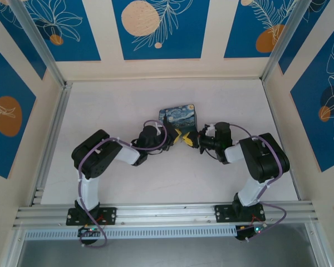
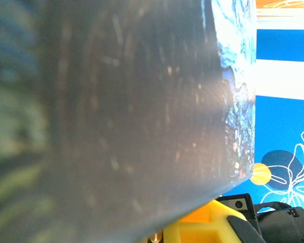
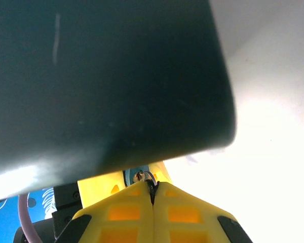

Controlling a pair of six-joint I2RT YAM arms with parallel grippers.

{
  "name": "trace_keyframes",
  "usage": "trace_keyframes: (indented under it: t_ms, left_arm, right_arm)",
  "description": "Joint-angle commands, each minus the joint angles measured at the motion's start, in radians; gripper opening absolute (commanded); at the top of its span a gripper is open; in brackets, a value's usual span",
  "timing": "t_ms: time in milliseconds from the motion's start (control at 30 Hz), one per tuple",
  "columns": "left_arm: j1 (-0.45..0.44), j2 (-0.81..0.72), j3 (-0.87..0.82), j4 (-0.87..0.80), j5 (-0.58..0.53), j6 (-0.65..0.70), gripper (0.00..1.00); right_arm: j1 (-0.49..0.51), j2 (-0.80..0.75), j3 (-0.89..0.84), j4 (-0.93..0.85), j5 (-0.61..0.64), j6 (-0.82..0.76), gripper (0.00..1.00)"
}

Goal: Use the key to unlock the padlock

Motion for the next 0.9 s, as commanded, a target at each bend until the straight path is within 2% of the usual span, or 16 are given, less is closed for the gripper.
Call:
trace_keyframes:
  t_ms: [0, 167, 300, 333, 400, 500, 667, 800, 867]
  left_arm:
    - [-0.080, -0.024, 0.010, 0.084, 0.139, -0.024, 0.00]
    - [-0.094, -0.018, 0.032, 0.053, 0.138, -0.012, 0.00]
    - [-0.096, 0.023, 0.038, 0.063, 0.129, -0.017, 0.00]
    - [-0.094, 0.030, 0.033, 0.061, 0.117, -0.017, 0.00]
    - [-0.090, 0.043, 0.017, 0.060, 0.084, -0.007, 0.00]
    - [-0.078, 0.062, 0.003, 0.073, 0.048, -0.005, 0.00]
    - [-0.059, 0.072, -0.006, 0.057, 0.018, 0.026, 0.00]
    - [-0.048, 0.070, -0.004, 0.030, 0.013, 0.060, 0.00]
    - [-0.048, 0.069, -0.002, 0.013, 0.012, 0.074, 0.00]
  right_arm:
    - [-0.009, 0.020, 0.033, 0.086, -0.032, -0.029, 0.00]
    - [0.017, 0.056, 0.078, 0.125, -0.034, 0.012, 0.00]
    - [0.042, 0.050, 0.142, 0.035, -0.045, -0.021, 0.01]
    - [0.039, 0.045, 0.143, 0.017, -0.045, -0.032, 0.07]
    - [0.025, 0.026, 0.136, -0.020, -0.047, -0.055, 0.27]
    - [-0.008, -0.011, 0.112, -0.074, -0.055, -0.091, 0.46]
    - [-0.064, -0.116, 0.080, -0.272, -0.075, -0.208, 0.63]
    - [-0.088, -0.204, 0.065, -0.465, -0.062, -0.318, 0.71]
    - [-0.093, -0.239, 0.055, -0.530, -0.056, -0.350, 0.72]
